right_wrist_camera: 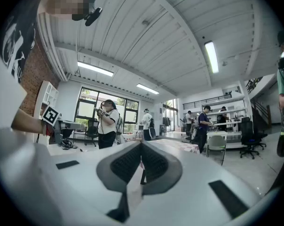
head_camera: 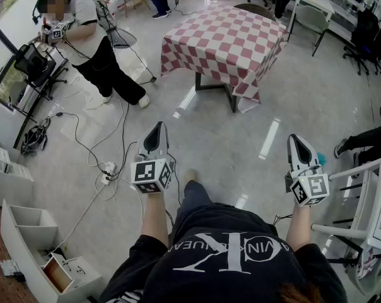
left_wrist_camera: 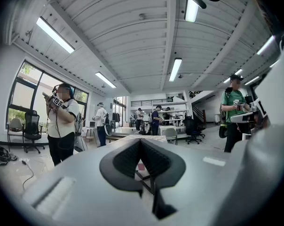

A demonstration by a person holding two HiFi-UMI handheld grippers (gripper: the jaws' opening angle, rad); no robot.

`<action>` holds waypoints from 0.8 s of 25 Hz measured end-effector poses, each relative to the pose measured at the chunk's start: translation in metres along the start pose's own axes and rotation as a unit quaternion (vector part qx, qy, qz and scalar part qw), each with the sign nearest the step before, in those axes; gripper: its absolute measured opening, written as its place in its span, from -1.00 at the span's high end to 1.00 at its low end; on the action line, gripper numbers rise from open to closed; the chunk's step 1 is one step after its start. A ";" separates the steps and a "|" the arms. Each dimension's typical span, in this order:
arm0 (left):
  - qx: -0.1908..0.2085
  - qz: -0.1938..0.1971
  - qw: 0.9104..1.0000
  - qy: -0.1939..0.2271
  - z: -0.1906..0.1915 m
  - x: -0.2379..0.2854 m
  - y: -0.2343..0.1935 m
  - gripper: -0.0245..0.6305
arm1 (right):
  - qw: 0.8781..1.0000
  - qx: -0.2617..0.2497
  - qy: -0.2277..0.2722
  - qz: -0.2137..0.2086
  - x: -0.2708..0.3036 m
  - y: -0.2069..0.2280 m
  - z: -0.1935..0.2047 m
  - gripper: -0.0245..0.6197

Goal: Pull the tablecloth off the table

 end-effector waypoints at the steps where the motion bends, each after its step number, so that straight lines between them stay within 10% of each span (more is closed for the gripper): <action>1: 0.003 -0.001 1.000 -0.002 0.003 0.000 0.001 0.89 | 1.000 0.000 -0.002 -0.001 -0.001 0.001 0.000 0.89; 20: 0.005 0.009 1.000 -0.012 0.011 0.030 0.018 0.89 | 1.000 0.004 -0.014 -0.007 0.012 0.020 0.008 0.89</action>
Point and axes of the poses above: the fingertips, and each gripper's own axes: x forward along the fingers, y to its right, z out of its underside, the point moved 1 cm from there along -x, backward along the fingers, and after that the axes turned 15 degrees about x, right-handed, at the moved point
